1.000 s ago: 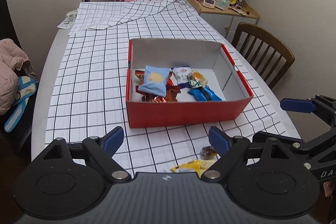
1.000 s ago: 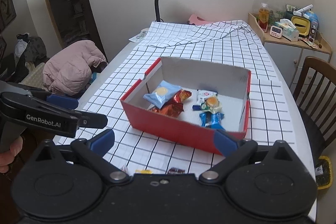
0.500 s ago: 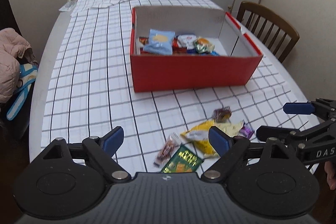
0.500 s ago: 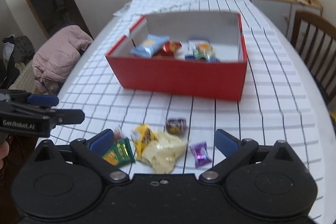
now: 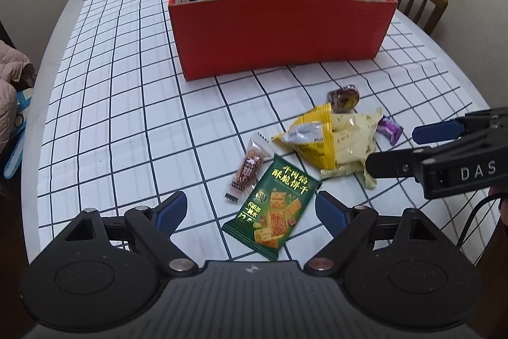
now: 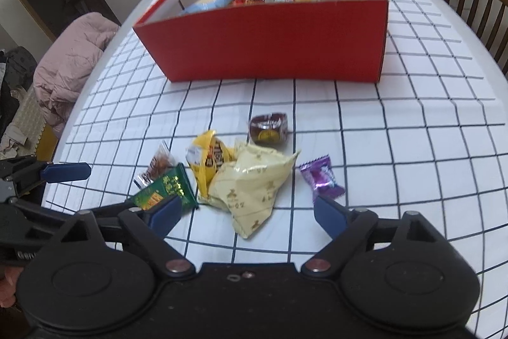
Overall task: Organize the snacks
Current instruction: 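Move both tools back toward the remaining snacks on the table, then grasp the green cracker packet with the left tool while the right tool grasps the cream bag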
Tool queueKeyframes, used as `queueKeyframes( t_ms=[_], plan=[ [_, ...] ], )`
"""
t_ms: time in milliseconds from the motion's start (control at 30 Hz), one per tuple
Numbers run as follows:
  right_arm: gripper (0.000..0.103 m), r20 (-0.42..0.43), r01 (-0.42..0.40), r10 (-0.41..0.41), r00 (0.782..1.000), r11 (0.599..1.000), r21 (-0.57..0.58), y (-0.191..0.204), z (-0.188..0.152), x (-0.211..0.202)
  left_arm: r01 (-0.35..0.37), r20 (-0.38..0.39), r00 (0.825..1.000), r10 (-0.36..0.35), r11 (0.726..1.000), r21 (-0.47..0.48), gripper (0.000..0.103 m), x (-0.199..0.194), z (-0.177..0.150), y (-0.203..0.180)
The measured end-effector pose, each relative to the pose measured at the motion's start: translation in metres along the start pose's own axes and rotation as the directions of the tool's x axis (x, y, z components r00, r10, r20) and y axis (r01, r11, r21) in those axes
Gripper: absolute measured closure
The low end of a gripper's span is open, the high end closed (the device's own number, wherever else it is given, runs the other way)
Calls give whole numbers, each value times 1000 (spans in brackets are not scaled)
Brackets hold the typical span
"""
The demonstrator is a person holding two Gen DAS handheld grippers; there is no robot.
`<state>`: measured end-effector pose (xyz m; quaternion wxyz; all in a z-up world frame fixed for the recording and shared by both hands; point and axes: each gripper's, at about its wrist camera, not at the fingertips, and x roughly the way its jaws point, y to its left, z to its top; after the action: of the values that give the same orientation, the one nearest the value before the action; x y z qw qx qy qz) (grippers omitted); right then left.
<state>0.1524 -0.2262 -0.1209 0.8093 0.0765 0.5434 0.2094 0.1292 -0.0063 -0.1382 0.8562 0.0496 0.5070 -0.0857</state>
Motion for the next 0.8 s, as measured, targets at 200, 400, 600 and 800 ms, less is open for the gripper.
queueKeyframes(
  t_ms=[200, 400, 600, 800],
  plan=[
    [15, -20, 22, -22, 1000, 1000, 10, -2, 2, 14, 26, -18, 1000, -25, 999, 28, 15, 14, -9, -5],
    [18, -37, 42, -41, 998, 999, 14, -3, 8, 26, 30, -49, 998, -27, 998, 64, 15, 29, -12, -14],
    [23, -60, 47, -47, 997, 999, -10, 1, 10, 36, 31, -54, 998, -27, 996, 78, 21, 38, -12, -18],
    [25, -65, 44, -46, 997, 998, -35, 5, 13, 41, 27, -67, 997, -23, 998, 62, 32, 43, -10, -17]
  ],
)
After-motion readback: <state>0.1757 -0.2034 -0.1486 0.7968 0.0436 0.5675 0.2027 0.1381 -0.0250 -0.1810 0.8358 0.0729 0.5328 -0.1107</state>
